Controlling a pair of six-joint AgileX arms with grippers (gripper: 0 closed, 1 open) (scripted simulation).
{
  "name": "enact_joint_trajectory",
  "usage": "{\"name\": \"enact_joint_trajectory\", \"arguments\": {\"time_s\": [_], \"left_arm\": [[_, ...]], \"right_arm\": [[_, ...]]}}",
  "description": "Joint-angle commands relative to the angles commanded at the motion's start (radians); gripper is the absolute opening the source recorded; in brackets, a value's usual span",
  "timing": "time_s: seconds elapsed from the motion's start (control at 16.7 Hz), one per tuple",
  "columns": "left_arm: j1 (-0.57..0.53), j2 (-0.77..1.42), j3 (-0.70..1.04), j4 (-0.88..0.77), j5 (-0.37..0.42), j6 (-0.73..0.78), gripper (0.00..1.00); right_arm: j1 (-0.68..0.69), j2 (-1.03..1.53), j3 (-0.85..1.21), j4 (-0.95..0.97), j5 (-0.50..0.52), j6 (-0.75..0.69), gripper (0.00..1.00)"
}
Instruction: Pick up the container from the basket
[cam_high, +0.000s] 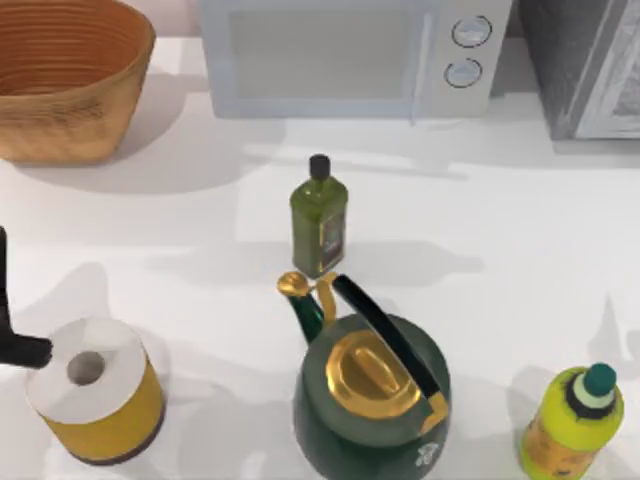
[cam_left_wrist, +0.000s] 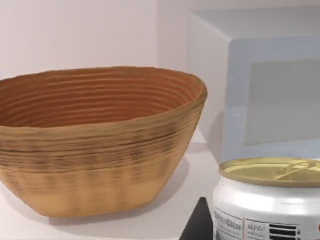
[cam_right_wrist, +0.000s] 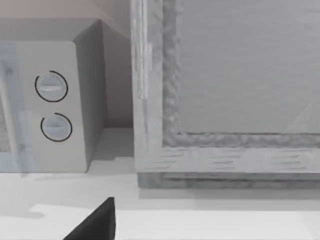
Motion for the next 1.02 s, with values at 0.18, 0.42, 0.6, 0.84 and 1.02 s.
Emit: {"name": "enact_joint_trajectory", "arguments": {"time_s": [0.18, 0.42, 0.6, 0.84, 1.02], "left_arm": [[0.002, 0.237, 0.117, 0.129, 0.155, 0.028, 0.00], [0.010, 0.628, 0.312, 0.346, 0.399, 0.067, 0.00], [0.012, 0.954, 0.466, 0.517, 0.592, 0.086, 0.00], [0.000, 1.395, 0.659, 0.730, 0.838, 0.091, 0.00], [-0.019, 1.700, 0.788, 0.870, 1.000, 0.083, 0.00]], "right_arm": [[0.000, 0.000, 0.000, 0.000, 0.000, 0.000, 1.00], [0.000, 0.000, 0.000, 0.000, 0.000, 0.000, 1.00], [0.000, 0.000, 0.000, 0.000, 0.000, 0.000, 1.00], [0.000, 0.000, 0.000, 0.000, 0.000, 0.000, 1.00], [0.000, 0.000, 0.000, 0.000, 0.000, 0.000, 1.00]]}}
